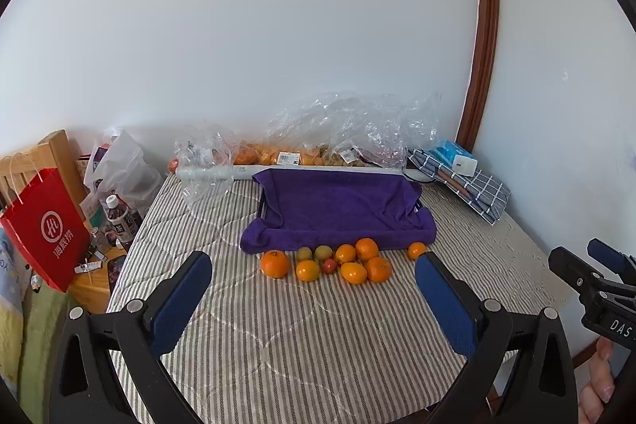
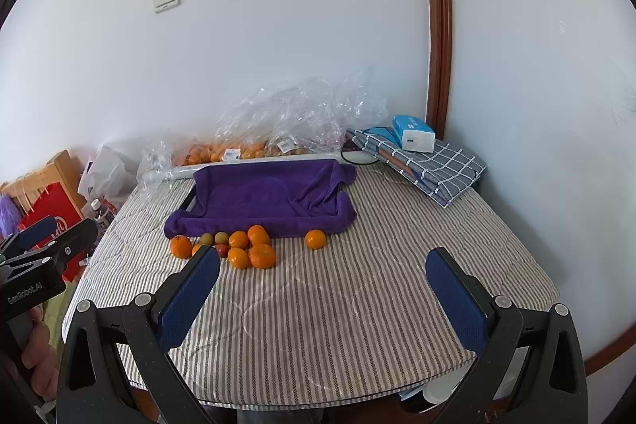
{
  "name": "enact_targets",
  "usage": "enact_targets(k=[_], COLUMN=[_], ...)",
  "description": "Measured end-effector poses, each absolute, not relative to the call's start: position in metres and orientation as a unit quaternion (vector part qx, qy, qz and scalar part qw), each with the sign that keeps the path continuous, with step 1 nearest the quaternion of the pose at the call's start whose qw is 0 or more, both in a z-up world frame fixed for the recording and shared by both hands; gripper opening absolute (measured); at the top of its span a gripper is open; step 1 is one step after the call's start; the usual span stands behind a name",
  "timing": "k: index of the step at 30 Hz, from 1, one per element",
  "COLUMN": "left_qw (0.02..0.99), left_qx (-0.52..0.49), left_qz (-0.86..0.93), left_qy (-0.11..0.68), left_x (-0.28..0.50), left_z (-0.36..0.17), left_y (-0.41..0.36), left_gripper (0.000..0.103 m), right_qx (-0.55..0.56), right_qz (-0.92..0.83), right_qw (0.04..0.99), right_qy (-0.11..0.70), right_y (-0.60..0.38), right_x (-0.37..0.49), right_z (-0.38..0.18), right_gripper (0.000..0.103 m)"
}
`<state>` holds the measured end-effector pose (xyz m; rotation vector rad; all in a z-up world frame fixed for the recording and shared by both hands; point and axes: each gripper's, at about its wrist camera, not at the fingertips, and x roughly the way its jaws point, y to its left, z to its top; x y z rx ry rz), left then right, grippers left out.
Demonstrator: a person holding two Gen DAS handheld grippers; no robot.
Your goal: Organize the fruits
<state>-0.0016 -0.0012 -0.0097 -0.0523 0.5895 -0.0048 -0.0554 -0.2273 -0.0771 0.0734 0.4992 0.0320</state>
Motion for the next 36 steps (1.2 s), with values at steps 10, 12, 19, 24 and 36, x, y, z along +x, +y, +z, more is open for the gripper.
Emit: enact_targets(k=[10,12,19,24,36], left_qw=[0.956,0.956,0.957,0.957,0.959], left_qx=[-0.035,-0.031,-0.036,-0.031,-0.031], left_qz=[0.001,0.003,0.006,0.006,0.017], left_qy=[0.292,0.29,0.287,0.287,0.28], left_x=[-0.003,-0.003,-0.007,-0.009,-0.014], left_z=[-0.006,-0.006,-0.004,-0.003,0.002], left_y=[0.004,0.004,0.006,0.002,0.004], left_gripper=[0.103,0.103,0.103,0.103,0.103], right_qx=[0.036,0.037,0.039,0.038,0.037], right_qz=[0.021,0.023,0.024,0.027,0.031], right_qw=[0.968,0.968,0.968,0.968,0.968], right_qy=[0.249,0.248,0.247,0.247,0.246], right_y=[-0.224,-0.224,-0.223,-0.221,-0.219], right_x=[-0.057,-0.057,-0.059,-0.06,-0.066], right_z=[-0.08,-0.08,-0.079,-0.079,-0.075], right_gripper=[0.102,0.102,0.102,0.102,0.102])
